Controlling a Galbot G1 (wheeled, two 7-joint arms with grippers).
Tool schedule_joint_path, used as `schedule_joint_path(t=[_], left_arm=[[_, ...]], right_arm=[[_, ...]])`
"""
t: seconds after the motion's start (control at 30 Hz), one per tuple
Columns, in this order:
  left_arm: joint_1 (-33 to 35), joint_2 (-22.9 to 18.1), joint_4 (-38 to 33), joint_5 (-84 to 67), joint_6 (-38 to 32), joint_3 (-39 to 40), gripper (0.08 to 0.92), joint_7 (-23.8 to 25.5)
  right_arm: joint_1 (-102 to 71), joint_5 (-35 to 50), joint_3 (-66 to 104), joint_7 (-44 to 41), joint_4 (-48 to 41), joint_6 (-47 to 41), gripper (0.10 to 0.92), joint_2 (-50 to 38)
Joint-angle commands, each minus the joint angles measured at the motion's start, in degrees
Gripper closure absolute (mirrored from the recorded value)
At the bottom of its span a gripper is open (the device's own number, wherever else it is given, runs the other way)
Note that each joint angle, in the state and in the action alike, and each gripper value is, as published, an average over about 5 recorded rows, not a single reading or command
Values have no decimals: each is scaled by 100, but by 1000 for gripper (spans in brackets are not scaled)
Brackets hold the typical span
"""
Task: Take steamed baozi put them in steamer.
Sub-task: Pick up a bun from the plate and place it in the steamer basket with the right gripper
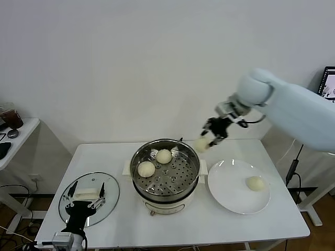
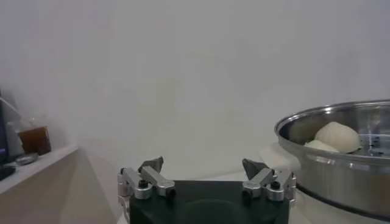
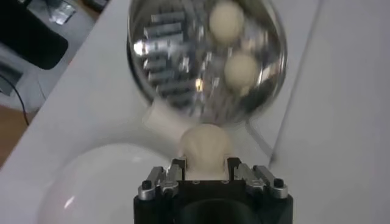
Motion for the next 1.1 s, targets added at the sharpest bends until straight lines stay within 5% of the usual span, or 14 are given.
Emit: schedule_joint_path(t=[0.03, 0.3, 0.87, 1.1], left_arm=[[6, 7, 13, -3, -1, -67, 177, 1], [-17, -11, 74, -19, -7, -99, 177, -10], [-103, -46, 245, -11, -10, -83, 177, -16], [-100, -53, 255, -21, -14, -94, 177, -24]], right_arm=[[122, -794, -1030, 410, -100, 1599, 592, 1839], [-247, -1583, -1189, 399, -294, 2199, 569, 1853], [-601, -1811, -1164, 500, -127, 2458, 531, 1819], [-415, -1685, -1107, 473, -60, 2462, 411, 1654]])
